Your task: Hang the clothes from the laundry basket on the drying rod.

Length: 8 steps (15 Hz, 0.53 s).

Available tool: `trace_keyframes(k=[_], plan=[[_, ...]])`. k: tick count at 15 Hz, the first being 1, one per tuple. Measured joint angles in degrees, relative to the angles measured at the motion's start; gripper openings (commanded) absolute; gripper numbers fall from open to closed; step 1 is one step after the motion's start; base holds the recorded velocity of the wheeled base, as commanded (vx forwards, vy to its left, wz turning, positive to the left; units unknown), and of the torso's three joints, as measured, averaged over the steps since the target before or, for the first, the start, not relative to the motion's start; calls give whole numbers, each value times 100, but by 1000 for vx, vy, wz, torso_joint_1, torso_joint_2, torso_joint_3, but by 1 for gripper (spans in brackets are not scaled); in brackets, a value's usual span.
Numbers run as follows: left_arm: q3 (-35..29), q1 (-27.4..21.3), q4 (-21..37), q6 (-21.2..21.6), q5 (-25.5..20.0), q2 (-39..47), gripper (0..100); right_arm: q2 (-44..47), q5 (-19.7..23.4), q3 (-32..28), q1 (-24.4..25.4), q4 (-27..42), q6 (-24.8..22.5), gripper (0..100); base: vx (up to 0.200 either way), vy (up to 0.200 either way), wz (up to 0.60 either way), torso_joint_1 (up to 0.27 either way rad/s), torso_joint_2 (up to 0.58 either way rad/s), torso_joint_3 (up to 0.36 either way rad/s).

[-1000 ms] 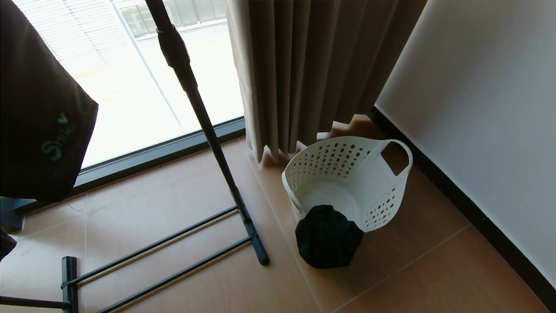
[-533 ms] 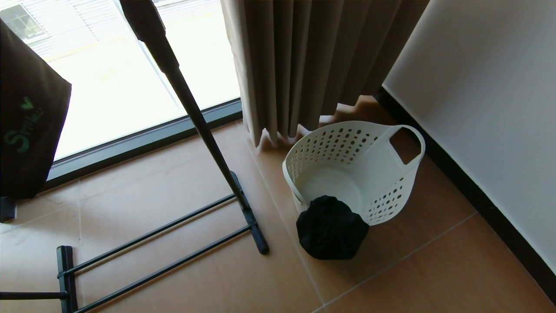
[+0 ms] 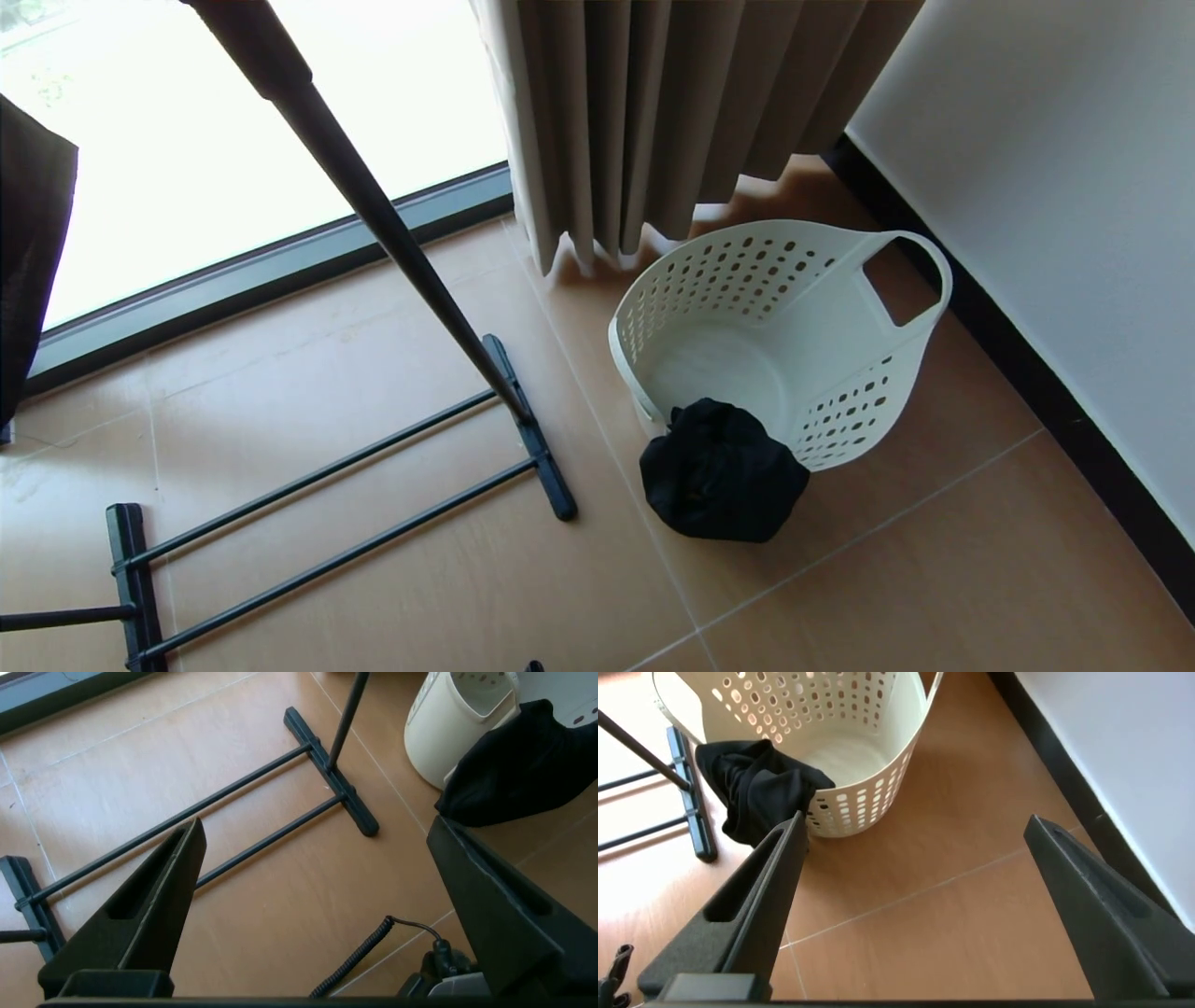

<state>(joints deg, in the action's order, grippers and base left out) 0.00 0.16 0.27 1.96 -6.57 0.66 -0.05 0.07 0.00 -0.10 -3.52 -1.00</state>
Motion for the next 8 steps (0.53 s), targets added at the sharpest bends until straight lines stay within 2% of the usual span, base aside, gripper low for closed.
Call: trace_keyframes(k=[5,8], plan=[[0,2,-9,9,0,-4,100,5,48,0,2,-4,10,100,0,0,0,0,0,0],[0,5,-9,4,1,-6,100,7,261,-13,0,-30,111,100,0,0,0,0,0,0]])
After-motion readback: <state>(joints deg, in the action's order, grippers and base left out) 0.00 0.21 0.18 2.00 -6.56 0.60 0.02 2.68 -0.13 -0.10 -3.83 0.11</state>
